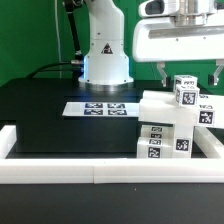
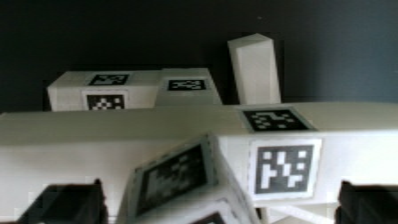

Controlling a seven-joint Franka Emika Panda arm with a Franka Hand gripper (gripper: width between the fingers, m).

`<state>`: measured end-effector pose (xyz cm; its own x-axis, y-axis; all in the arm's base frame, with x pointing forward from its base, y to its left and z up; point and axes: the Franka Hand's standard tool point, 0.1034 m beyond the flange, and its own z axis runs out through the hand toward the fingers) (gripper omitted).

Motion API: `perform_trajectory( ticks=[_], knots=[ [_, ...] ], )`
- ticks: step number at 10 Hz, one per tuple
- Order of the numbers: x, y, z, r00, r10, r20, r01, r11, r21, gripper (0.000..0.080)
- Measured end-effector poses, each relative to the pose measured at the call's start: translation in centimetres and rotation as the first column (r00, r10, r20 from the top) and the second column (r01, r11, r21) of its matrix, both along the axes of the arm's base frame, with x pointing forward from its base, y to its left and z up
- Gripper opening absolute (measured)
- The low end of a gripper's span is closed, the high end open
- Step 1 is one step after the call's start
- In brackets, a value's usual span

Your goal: Assemble chair

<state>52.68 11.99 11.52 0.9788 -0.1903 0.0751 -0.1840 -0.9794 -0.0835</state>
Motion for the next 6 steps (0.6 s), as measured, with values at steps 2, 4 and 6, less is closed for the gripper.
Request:
perform_trajectory(
  ticks=[2,4,6],
  knots=[
    [0.07,-0.51,-0.06,0.986,0.167,0.008,-0.167,0.986,-0.025,0.0649],
    [0.09,-1.02,-0.12,0.939,0.345,0.01,-0.344,0.938,-0.051,0.0649],
    [0.1,-1.08,-0.12,0.93,0.368,0.011,-0.367,0.929,-0.054,0.0557]
  ],
)
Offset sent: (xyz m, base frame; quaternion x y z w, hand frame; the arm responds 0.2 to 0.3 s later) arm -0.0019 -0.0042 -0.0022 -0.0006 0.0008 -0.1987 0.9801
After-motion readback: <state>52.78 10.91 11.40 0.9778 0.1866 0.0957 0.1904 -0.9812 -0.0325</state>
